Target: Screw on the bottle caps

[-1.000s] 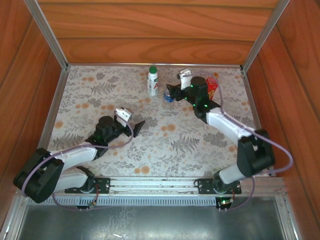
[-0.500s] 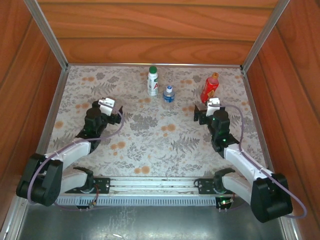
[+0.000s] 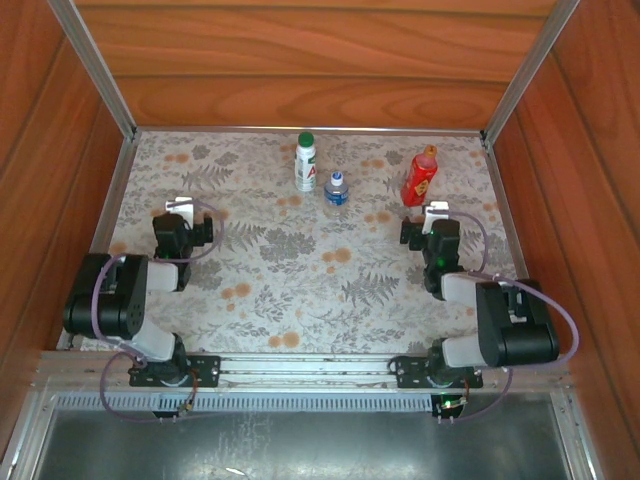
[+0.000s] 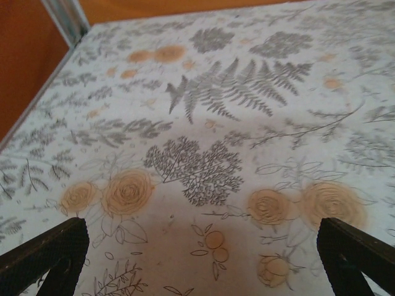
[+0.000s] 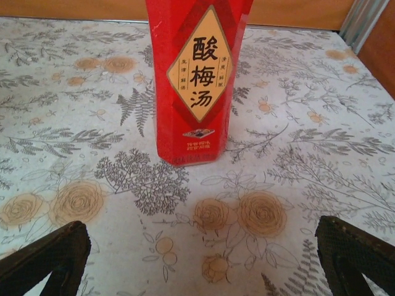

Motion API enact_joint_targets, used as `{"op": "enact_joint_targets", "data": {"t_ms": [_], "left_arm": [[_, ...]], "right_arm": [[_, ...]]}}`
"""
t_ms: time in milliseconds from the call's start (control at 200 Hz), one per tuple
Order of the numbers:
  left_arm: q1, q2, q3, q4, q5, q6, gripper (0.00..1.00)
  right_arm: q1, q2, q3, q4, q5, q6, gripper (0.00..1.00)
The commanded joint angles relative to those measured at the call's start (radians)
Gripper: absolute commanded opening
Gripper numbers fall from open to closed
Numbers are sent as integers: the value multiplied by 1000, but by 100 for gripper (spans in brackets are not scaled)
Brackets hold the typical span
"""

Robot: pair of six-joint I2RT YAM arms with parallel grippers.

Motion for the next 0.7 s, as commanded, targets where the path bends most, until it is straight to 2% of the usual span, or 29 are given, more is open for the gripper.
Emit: {"op": "enact_joint_targets", "data": {"t_ms": [0, 125, 310, 695], "left_arm": [[38, 18, 33, 43, -11, -83, 100], [38, 13, 31, 42, -13, -81, 100], [36, 11, 30, 42, -12, -76, 100], [37, 17, 34, 42, -12, -76, 100]], "right_arm": [[-30, 63, 23, 110, -64, 25, 100], [-47, 105, 36, 127, -64, 44, 100], [-64, 119, 108, 2, -65, 63, 100], [-66, 117, 106, 8, -72, 62, 100]]}}
